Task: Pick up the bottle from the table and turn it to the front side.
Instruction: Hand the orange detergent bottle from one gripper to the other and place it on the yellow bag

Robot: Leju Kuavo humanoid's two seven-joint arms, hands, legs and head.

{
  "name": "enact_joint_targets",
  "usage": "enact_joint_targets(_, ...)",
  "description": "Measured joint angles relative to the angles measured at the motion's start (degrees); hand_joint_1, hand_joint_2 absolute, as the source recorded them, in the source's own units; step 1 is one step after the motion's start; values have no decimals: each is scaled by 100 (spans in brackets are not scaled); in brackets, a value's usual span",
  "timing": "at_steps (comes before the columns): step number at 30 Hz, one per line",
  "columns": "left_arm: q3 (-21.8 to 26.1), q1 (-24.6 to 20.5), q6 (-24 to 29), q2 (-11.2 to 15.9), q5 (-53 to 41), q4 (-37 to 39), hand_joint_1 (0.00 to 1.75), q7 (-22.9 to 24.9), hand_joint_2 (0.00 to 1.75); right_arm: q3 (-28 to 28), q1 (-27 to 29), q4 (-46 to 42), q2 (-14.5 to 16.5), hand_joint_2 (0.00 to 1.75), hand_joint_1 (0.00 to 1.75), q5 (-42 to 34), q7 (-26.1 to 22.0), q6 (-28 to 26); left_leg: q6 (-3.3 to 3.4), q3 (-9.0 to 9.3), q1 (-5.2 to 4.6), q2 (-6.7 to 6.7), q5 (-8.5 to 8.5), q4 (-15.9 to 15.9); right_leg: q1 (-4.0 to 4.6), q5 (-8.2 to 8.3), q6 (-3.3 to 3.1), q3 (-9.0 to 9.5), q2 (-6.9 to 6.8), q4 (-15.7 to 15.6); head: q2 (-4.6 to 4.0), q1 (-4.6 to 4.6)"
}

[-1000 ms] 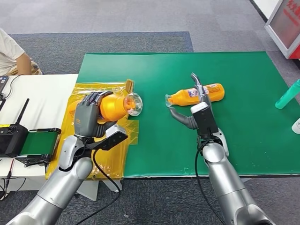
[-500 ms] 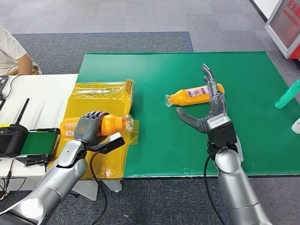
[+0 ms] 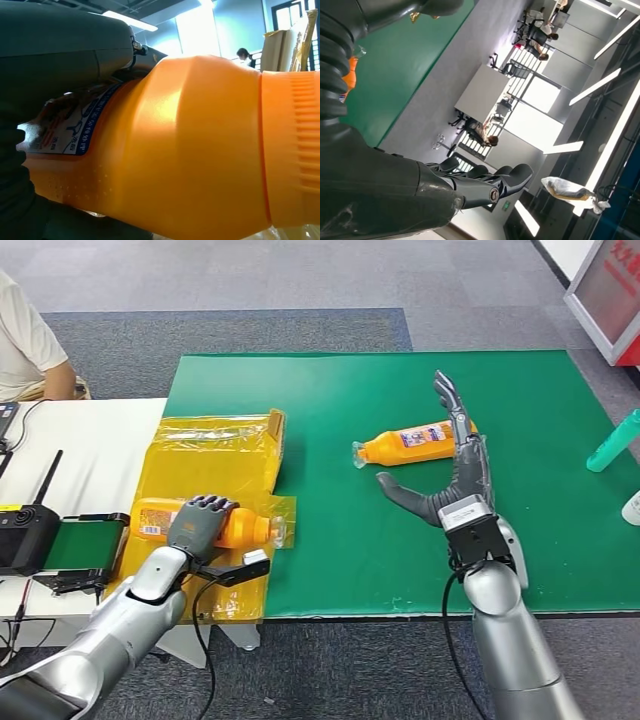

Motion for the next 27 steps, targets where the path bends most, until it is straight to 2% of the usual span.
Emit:
enact_joint_targets(12, -80, -54, 326, 32, -82, 130, 175, 130, 175, 27, 52, 0, -21, 175, 0, 62, 52, 10, 0, 0, 0, 0, 2, 0, 0, 0, 0, -1, 0, 0, 0, 0)
enact_joint_targets(16, -71, -54, 394, 52, -80, 133, 0, 153, 175, 34, 87, 0, -24, 175, 0, 70, 68, 10, 0, 0, 0, 0, 2, 0, 0, 0, 0, -1, 0, 0, 0, 0)
enact_joint_targets(27, 106, -32, 712, 93, -82, 105, 0, 139, 175, 78, 118, 0, -46, 175, 0, 129, 109, -43, 0, 0, 0, 0, 2, 0, 0, 0, 0, 0, 0, 0, 0, 0)
